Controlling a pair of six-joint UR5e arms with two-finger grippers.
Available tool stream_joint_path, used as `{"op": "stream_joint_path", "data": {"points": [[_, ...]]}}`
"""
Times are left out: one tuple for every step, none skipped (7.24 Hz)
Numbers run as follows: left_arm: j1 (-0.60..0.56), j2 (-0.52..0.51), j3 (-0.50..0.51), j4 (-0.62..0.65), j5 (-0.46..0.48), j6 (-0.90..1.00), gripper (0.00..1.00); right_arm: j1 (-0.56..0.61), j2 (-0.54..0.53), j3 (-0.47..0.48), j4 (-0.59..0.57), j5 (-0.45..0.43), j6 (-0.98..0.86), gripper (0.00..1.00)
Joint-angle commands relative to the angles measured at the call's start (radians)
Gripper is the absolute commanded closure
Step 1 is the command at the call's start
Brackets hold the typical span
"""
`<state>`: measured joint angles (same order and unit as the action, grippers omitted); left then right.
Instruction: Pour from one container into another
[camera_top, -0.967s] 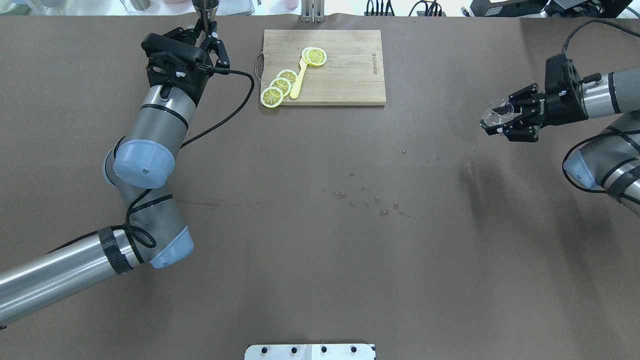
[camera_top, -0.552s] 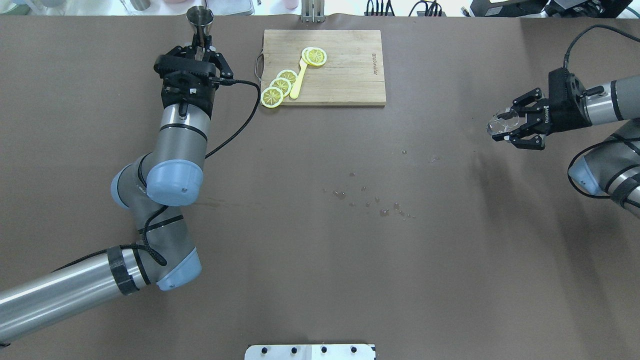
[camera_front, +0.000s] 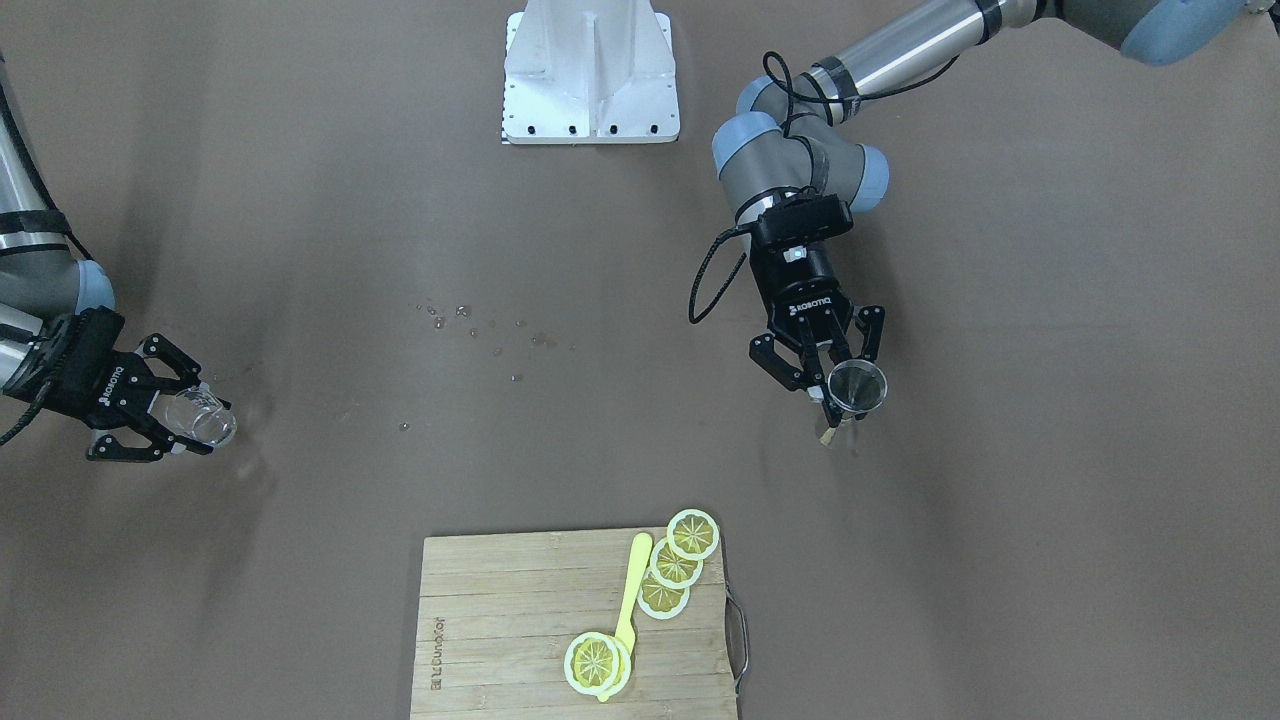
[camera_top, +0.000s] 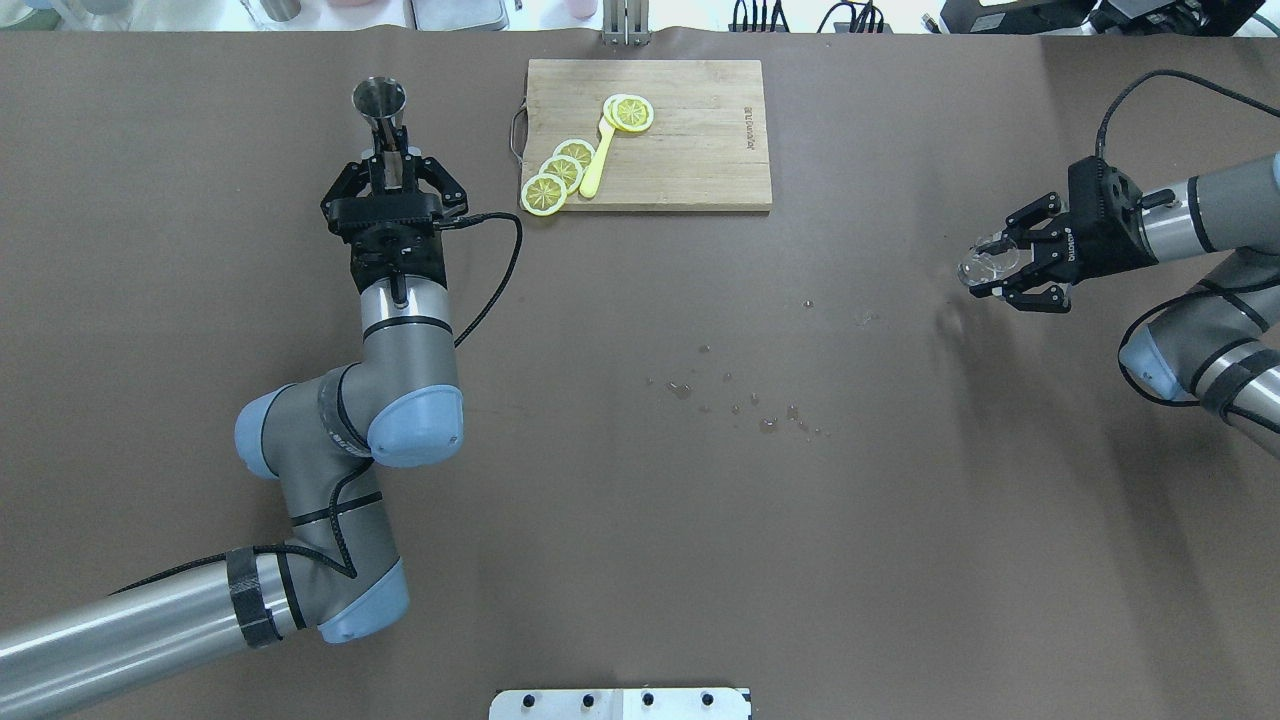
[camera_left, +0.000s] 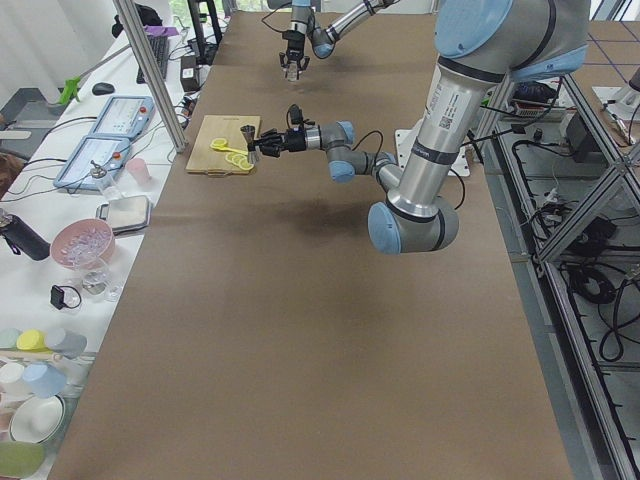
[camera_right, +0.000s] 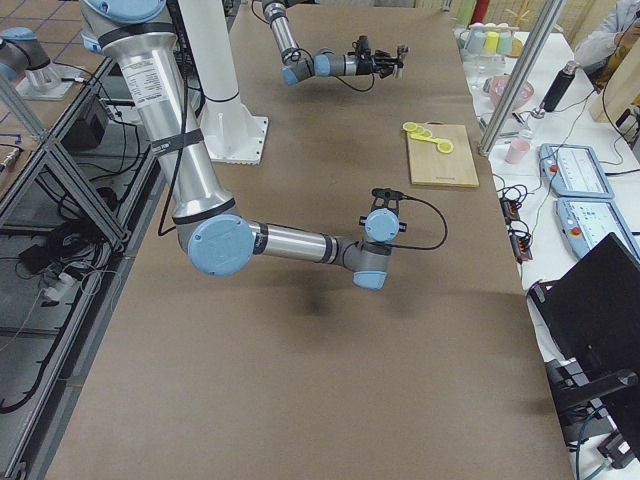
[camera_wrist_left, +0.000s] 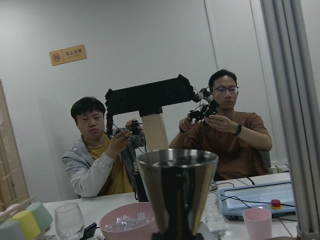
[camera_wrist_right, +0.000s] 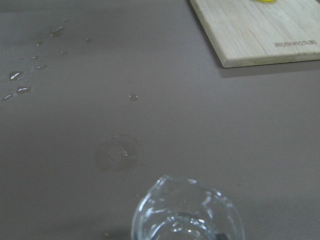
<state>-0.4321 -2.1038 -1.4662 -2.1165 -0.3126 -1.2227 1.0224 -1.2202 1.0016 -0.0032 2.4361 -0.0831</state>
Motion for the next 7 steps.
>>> {"op": "stream_joint_path", "data": {"points": [[0.007, 0.010, -0.008, 0.244, 0.029, -0.353, 1.00, -0.025, 0.027, -0.017, -0.012, 0.000, 0.002, 1.00], [0.024, 0.013, -0.008, 0.342, 0.055, -0.453, 1.00, -0.036, 0.034, -0.023, -0.012, 0.000, 0.000, 1.00], [0.042, 0.015, -0.008, 0.446, 0.067, -0.592, 1.00, -0.045, 0.039, -0.035, -0.012, -0.002, 0.000, 1.00], [0.052, 0.016, -0.008, 0.534, 0.079, -0.675, 1.00, -0.051, 0.045, -0.044, -0.012, -0.003, 0.002, 1.00], [0.085, 0.015, 0.010, 0.546, 0.079, -0.678, 1.00, -0.061, 0.048, -0.055, -0.012, -0.012, 0.002, 1.00], [0.102, 0.019, 0.021, 0.546, 0.079, -0.678, 1.00, -0.073, 0.048, -0.058, -0.012, -0.026, 0.002, 1.00], [0.122, 0.015, 0.032, 0.546, 0.079, -0.678, 1.00, -0.080, 0.048, -0.060, -0.012, -0.034, 0.002, 1.00]]}}
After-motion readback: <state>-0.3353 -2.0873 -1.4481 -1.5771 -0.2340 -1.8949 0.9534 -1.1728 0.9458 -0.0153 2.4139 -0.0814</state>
